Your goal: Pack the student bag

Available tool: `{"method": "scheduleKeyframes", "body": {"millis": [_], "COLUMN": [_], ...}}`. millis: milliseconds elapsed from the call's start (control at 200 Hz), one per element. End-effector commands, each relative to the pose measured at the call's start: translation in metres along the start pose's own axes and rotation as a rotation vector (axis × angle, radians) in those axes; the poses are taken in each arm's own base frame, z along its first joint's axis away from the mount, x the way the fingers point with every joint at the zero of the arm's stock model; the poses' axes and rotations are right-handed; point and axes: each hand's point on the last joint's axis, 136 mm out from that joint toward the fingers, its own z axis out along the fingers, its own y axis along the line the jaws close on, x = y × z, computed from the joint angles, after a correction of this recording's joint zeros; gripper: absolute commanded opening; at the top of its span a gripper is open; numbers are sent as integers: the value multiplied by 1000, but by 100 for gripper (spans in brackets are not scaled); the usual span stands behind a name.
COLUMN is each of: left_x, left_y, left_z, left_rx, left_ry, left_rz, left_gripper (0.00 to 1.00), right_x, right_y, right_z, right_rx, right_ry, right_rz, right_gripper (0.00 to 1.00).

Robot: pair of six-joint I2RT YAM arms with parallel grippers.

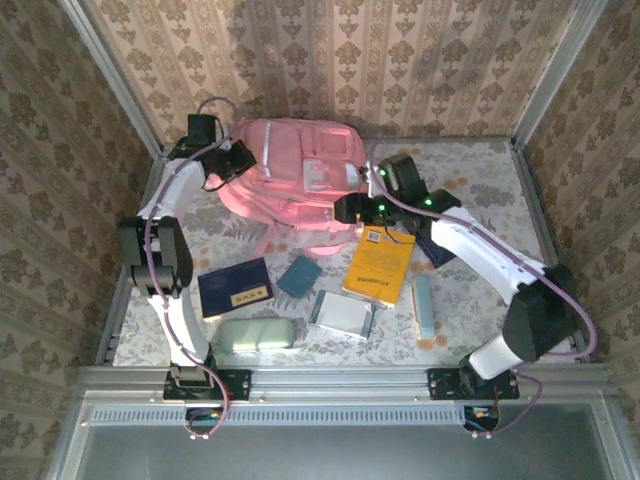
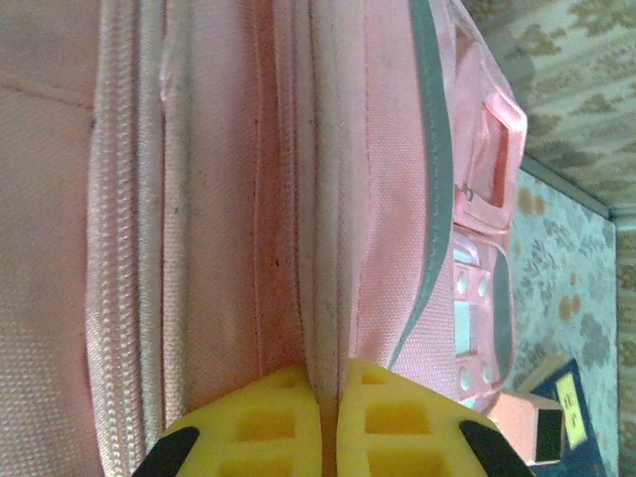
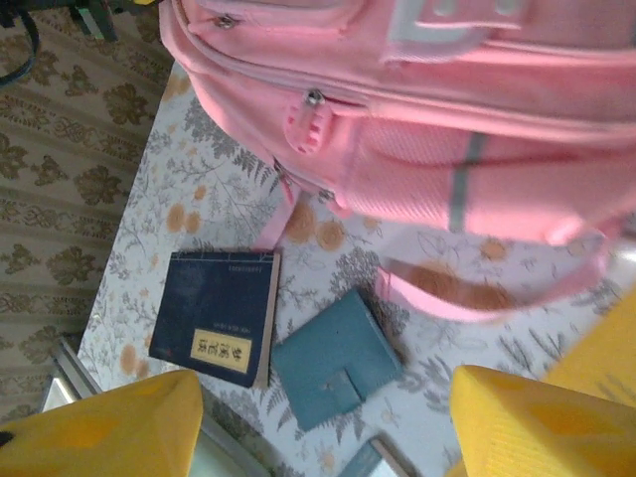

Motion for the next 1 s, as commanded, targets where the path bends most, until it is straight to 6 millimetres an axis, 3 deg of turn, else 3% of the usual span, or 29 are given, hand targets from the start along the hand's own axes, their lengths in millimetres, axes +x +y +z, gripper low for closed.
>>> {"method": "scheduleKeyframes", "body": {"millis": [0,150,285,425,820,995], "left_x": [-12,-7,-3,7,36,47], "left_y": [-47,-56,-70,-96,-130,-136], "left_z": [-36,-30,-18,-2,23,29], "left_rx": [143,177,230,282,310,306], "left_ry": [-66,-68,-71,-48,36,56], "left_rz": [92,71,33,43,145,159], "left_gripper": [0,0,0,0,0,0], "right_x": [-29,-46,-54,-61,-88,-107], "right_y": [23,11,3,0,6,4], "right_z": [16,37,37,40,114,127], "right_rx": [-85,-45,13,8,-141,-186], "right_ry": [-26,-6,-13,-7,36,15], "right_rz": [-40,-27,-39,-29,88,127], "right_gripper": [64,60,63,64,62,59]}}
